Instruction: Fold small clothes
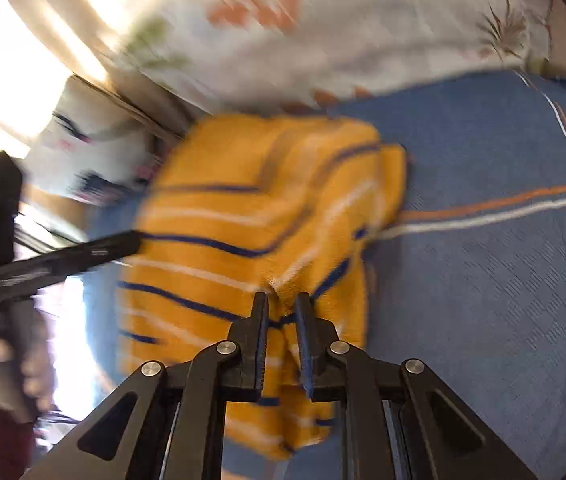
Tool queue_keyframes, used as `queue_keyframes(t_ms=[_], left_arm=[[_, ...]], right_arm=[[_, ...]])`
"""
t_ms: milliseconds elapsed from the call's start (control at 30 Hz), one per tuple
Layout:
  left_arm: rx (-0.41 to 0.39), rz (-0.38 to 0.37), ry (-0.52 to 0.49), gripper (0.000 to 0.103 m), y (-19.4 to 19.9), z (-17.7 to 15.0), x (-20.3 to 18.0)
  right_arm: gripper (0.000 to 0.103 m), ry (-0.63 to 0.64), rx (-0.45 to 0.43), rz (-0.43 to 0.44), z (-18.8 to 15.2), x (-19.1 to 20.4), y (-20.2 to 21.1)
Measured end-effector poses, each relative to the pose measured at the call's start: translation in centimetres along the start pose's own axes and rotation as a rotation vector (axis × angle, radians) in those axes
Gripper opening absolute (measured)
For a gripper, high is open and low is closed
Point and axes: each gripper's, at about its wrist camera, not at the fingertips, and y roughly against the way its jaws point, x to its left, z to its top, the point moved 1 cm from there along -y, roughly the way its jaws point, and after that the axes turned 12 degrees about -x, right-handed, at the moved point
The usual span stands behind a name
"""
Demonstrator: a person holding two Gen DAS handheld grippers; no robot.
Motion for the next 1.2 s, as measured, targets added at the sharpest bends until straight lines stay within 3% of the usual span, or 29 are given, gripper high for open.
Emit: queue_keyframes(t_ms=[100, 167, 233, 400, 500, 600, 667, 767, 800, 900, 1000, 1067, 1100, 1200], left_arm=[[0.039, -0.059, 0.095, 0.062, -1.2, -1.8, 2.3], [0.022, -0.095, 0.142, 0.065, -1.5, -2.7, 2.9], [0.018, -0.13, 0.19, 0.065, -1.8, -3.4, 3.3], [0.001, -0.168, 0.255, 0.071, -2.7, -5.1, 3.3], [-0.021, -0.149, 0.225, 0.071, -2.7, -5.4, 2.5], [-0.019, -0.148, 0.219, 0.071, -2.3, -5.6, 2.5], [-0.005, -0.17, 0.224, 0.071, -1.7, -5.5, 2.6], [-0.027, -0.194, 0.198, 0.071, 0.0, -5.6, 2.6], [-0.04, -0.193, 0.183, 0.071, 0.7, -5.7, 2.6], [-0.064, -0.193, 0.17, 0.071, 1.6, -5.6, 2.9], [-0.064, -0.194, 0.187, 0.071, 2.0, -5.6, 3.3], [-0.062, -0.197, 0.201, 0.071, 2.5, -5.9, 4.1], [-0.062, -0.197, 0.209, 0.071, 2.8, -6.0, 4.7], [-0.053, -0.181, 0.228, 0.071, 3.2, -6.3, 6.1]], right_arm=[[0.015, -0.003, -0.039, -0.017, 1.2, 0.4, 1.2], [0.018, 0.075, -0.102, -0.033, 2.7, 2.2, 2.8], [0.031, 0.137, -0.11, -0.021, 4.8, 4.1, 2.5], [0.032, 0.219, -0.059, 0.03, 9.0, 8.2, -2.8], [0.032, 0.221, 0.044, 0.056, 9.8, 10.1, -8.0], [0.027, 0.312, 0.083, -0.129, 9.4, 9.7, -11.3], [0.027, 0.358, 0.052, -0.224, 8.7, 8.5, -10.8], [0.027, 0.304, 0.025, -0.317, 8.4, 5.8, -8.8], [0.034, 0.28, 0.022, -0.344, 8.3, 4.7, -8.3], [0.035, 0.148, 0.03, -0.287, 8.5, 2.3, -7.5], [0.038, 0.281, 0.033, -0.377, 8.7, 4.5, -7.8], [0.038, 0.339, -0.011, -0.426, 8.6, 6.6, -6.7], [0.039, 0.353, -0.045, -0.407, 8.3, 7.9, -5.6], [0.039, 0.335, -0.064, -0.232, 6.4, 11.0, -3.3]])
